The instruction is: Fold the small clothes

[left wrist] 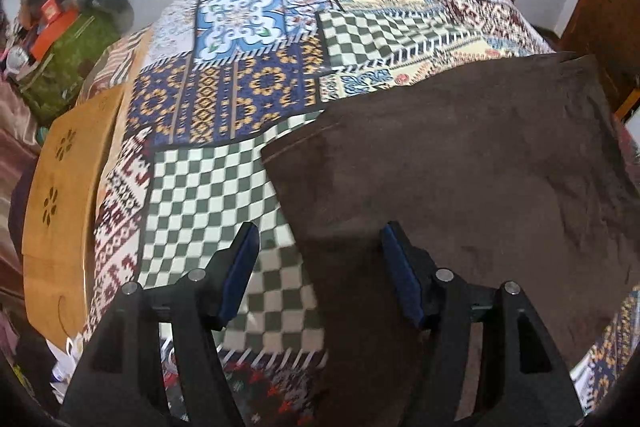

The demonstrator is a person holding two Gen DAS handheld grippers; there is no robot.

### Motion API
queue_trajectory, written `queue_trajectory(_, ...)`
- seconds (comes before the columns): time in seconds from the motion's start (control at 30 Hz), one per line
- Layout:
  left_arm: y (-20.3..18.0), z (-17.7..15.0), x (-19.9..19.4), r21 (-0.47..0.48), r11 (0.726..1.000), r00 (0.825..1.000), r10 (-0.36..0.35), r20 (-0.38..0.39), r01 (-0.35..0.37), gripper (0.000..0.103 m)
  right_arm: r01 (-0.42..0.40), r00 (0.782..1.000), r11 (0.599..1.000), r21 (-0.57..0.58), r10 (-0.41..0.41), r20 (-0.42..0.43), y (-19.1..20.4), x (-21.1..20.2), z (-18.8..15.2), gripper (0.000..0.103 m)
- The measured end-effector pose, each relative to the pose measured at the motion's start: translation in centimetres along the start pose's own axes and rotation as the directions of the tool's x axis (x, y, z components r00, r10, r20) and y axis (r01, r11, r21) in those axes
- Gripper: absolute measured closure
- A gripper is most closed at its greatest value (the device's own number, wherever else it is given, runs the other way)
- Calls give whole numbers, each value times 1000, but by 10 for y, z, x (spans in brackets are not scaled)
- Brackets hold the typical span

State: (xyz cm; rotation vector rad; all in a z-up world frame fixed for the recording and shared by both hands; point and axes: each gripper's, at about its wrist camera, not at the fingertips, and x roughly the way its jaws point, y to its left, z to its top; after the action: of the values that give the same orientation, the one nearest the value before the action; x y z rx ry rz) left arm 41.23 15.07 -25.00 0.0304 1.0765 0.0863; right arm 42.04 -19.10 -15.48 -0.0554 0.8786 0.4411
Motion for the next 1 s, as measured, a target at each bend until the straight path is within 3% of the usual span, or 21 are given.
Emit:
queue_trajectory(0.1,13,-13,-15,-41,999,1000,-27,-2,27,40,-7,1000,1000,-22,7,-13,2,-18,-26,59)
queue_trajectory(0.2,18,-32,-24,-59,997,999,-47,-20,45,40,-70,997,998,-8,70,-23,5,-33,-53,59)
queue_trajectory(0.3,18,-55,-28,-80,993,995,-87,-52,83,39,-113,993,993,26,114,-40,10,-43,-83,52)
queue_trajectory(0.43,9,-79,-27,-88,986,983,-147,-105,138,39,-151,982,985,87,159,-102,14,-36,-115,52)
queue_trajectory(0.5,1,-86,-26,-67,989,984,-140,-111,133,40,-144,984,985,91,152,-96,15,-32,-124,52)
queue_trajectory(0.57,-7,-89,-29,-44,993,988,-116,-101,112,56,-144,985,985,92,152,-85,17,-31,-127,54)
queue_trajectory(0.6,-9,-90,-31,-48,992,988,-123,-93,119,64,-144,984,985,98,153,-90,18,-30,-127,64)
queue_trajectory(0.63,-9,-90,-33,-62,990,988,-131,-81,127,82,-147,983,984,103,157,-100,19,-30,-127,73)
queue_trajectory(0.67,-8,-91,-34,-78,984,983,-164,-81,158,99,-161,978,981,108,174,-115,20,-29,-127,88)
queue_trajectory(0.7,-5,-92,-36,-102,976,977,-199,-79,190,99,-177,972,977,119,192,-135,22,-27,-129,90)
queue_trajectory(0.83,-4,-100,-51,-126,969,974,-218,-54,210,99,-143,980,986,85,152,-124,27,-41,-137,93)
queue_trajectory(1.0,-11,-126,-80,-94,965,967,-250,-55,244,99,-121,980,990,67,130,-150,20,-53,-147,96)
